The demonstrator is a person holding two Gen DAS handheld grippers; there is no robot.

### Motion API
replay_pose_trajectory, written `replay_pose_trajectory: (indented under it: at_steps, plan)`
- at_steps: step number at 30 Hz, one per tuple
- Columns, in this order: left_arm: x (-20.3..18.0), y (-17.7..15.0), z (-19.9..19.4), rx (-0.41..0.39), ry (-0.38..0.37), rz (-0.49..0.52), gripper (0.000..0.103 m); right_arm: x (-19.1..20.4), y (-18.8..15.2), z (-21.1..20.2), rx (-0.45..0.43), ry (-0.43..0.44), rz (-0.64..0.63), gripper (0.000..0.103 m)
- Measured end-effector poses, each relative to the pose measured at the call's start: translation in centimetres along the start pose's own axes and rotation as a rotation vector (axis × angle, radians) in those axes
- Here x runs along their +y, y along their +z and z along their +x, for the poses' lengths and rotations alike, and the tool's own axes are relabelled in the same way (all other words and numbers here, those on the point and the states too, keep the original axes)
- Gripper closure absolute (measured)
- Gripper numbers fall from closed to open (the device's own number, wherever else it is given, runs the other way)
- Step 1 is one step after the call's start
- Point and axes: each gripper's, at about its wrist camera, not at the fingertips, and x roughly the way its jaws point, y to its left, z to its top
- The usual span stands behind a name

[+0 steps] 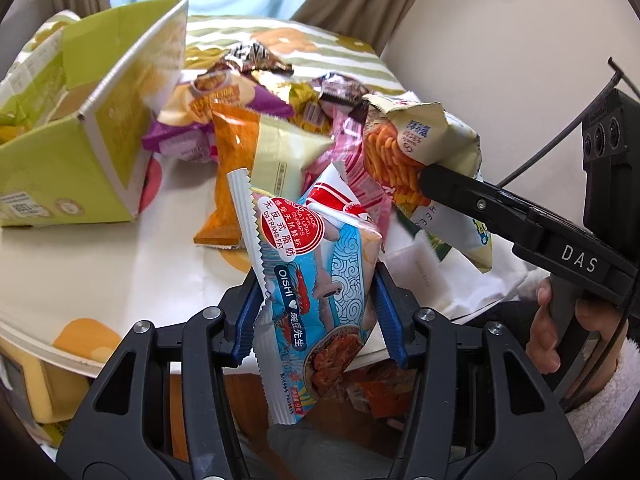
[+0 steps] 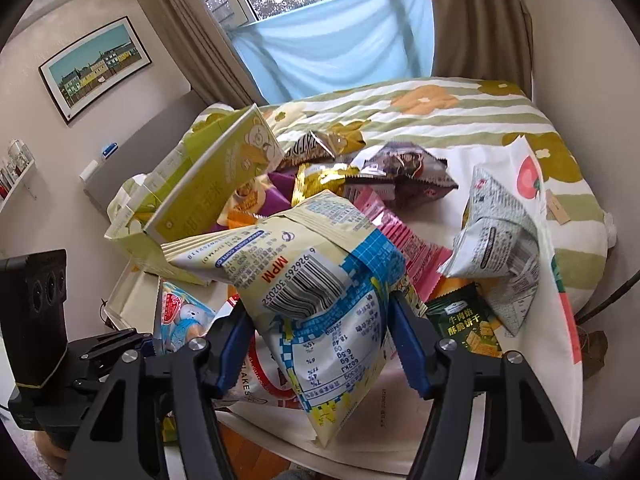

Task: Organize snacks
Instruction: 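Grasp the blue-white OISHI bag with left tool while right tool grasps the white-blue MPM bag, then carry both bags over the box and release them inside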

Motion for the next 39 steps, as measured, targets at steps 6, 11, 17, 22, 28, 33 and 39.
replay_pose_trajectory:
  at_steps: [6, 11, 17, 22, 28, 33, 39]
  plan:
    - [-0.9, 1.0, -3.6, -0.067, 0.004, 0.012, 0.055, 0.9, 1.3, -2.6, -0.038, -0.002, -0.011, 0.043]
    - [-0.3, 3.0, -6.5, -0.138, 0.031, -0.004, 0.055, 2.2, 3.0, -4.1, -0.067, 0.007, -0.025, 0.043]
    - [3.4, 6.5, -10.2, -0.219, 0.093, -0.039, 0.055, 5.3, 6.2, -4.5, -0.092, 0.02, -0.07, 0.043]
    - [8.1, 9.6, -13.2, -0.261, 0.141, -0.055, 0.055, 8.6, 8.5, -3.2, -0.114, 0.044, -0.097, 0.043]
    - [14.6, 12.9, -14.5, -0.26, 0.177, -0.052, 0.055, 14.1, 11.2, 0.6, -0.108, 0.057, -0.107, 0.043]
    - [20.5, 15.1, -13.8, -0.218, 0.214, -0.065, 0.055, 18.1, 12.5, 4.3, -0.096, 0.068, -0.094, 0.043]
    - [25.5, 16.8, -11.3, -0.135, 0.236, -0.033, 0.055, 21.7, 12.8, 8.7, -0.057, 0.045, -0.087, 0.043]
